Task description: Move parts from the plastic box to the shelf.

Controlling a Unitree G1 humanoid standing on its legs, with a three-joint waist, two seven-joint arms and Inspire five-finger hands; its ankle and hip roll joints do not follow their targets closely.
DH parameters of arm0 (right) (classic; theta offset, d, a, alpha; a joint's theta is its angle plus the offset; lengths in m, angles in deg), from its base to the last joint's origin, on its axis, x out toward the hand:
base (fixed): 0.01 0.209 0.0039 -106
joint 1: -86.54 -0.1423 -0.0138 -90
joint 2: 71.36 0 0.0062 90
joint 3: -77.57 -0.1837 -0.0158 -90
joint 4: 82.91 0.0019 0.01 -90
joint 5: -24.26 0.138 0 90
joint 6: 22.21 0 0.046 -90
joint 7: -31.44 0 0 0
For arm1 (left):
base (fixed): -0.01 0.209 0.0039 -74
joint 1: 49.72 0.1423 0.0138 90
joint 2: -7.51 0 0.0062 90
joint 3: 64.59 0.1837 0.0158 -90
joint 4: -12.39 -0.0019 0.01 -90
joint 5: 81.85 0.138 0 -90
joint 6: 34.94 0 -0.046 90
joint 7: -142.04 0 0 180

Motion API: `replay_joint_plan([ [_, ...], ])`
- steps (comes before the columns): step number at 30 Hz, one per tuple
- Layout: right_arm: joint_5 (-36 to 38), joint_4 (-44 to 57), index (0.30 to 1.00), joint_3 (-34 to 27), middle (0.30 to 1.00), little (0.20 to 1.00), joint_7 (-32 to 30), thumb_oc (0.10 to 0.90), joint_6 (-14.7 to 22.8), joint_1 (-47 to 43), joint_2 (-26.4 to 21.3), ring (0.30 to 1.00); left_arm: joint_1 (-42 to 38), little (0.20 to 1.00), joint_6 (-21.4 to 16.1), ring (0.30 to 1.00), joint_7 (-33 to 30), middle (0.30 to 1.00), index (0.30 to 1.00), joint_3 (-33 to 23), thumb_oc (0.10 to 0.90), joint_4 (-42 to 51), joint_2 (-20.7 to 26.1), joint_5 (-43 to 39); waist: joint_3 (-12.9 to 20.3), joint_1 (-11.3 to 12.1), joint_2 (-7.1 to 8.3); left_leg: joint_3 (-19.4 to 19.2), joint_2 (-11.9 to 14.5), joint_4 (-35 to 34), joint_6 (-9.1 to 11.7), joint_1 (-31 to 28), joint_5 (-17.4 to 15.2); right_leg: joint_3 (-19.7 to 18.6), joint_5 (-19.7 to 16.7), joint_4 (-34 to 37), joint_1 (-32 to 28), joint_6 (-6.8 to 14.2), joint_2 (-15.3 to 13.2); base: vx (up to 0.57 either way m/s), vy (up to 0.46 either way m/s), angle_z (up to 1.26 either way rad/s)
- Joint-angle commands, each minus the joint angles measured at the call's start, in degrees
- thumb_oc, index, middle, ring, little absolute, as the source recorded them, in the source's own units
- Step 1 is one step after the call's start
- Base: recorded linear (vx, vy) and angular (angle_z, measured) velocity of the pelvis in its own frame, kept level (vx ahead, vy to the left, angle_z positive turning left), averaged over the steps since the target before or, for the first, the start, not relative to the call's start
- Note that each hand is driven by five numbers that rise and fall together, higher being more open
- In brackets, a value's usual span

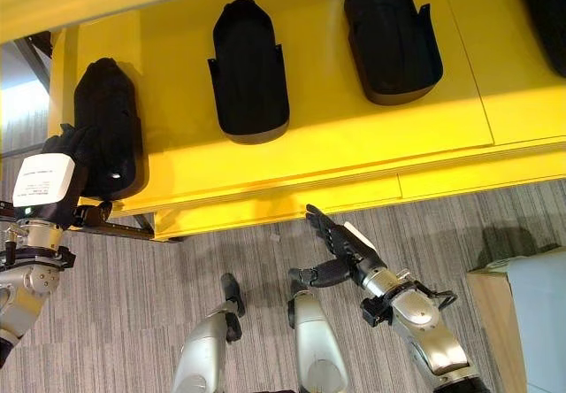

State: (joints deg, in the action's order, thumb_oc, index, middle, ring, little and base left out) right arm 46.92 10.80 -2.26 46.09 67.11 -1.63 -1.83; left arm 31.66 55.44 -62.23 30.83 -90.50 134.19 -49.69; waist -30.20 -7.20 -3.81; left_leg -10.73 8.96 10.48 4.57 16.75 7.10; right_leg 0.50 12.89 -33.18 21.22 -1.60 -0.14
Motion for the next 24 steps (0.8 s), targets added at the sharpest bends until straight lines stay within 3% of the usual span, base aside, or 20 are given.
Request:
replay_joint_plan([
  [1, 2.2, 4.9, 1.000, -1.2, 1.000, 1.000, 1.6, 0.900, 4.2, -2.8, 0.6, 1.000, -4.7, 1.000, 1.2, 1.000, -2.4, 1.000, 1.000, -2.8, 0.900, 0.1, 3.0, -0.3, 3.6, -1.4, 2.19, 1.8, -0.2, 4.2, -1.7, -1.5, -6.0, 3.7, -0.4, 0.4, -1.4, 1.9, -4.3, 0.00, 0.000, 0.00],
  [12, 2.4, 5.4, 1.000, -1.4, 1.000, 1.000, 1.7, 0.900, 3.1, -3.2, 0.5, 1.000, -7.8, 1.000, 4.4, 1.000, -2.2, 1.000, 1.000, -0.5, 0.900, -2.0, 2.2, 0.4, 3.7, -1.9, 2.70, 1.7, 0.1, 4.6, -1.6, -1.5, -5.9, 3.7, -0.5, 0.1, -1.5, 1.8, -4.1, 0.00, 0.000, 0.00],
  [24, 2.2, 5.7, 1.000, -1.5, 1.000, 1.000, 2.6, 0.900, 2.6, -2.8, 0.3, 1.000, -8.9, 1.000, 4.3, 1.000, -3.0, 1.000, 1.000, 0.0, 0.900, -2.8, 1.8, -0.2, 4.0, -2.5, 2.75, 1.4, 0.2, 4.6, -1.5, -1.8, -5.9, 3.4, -0.5, 0.0, -1.6, 1.7, -4.2, 0.00, 0.000, 0.00],
])
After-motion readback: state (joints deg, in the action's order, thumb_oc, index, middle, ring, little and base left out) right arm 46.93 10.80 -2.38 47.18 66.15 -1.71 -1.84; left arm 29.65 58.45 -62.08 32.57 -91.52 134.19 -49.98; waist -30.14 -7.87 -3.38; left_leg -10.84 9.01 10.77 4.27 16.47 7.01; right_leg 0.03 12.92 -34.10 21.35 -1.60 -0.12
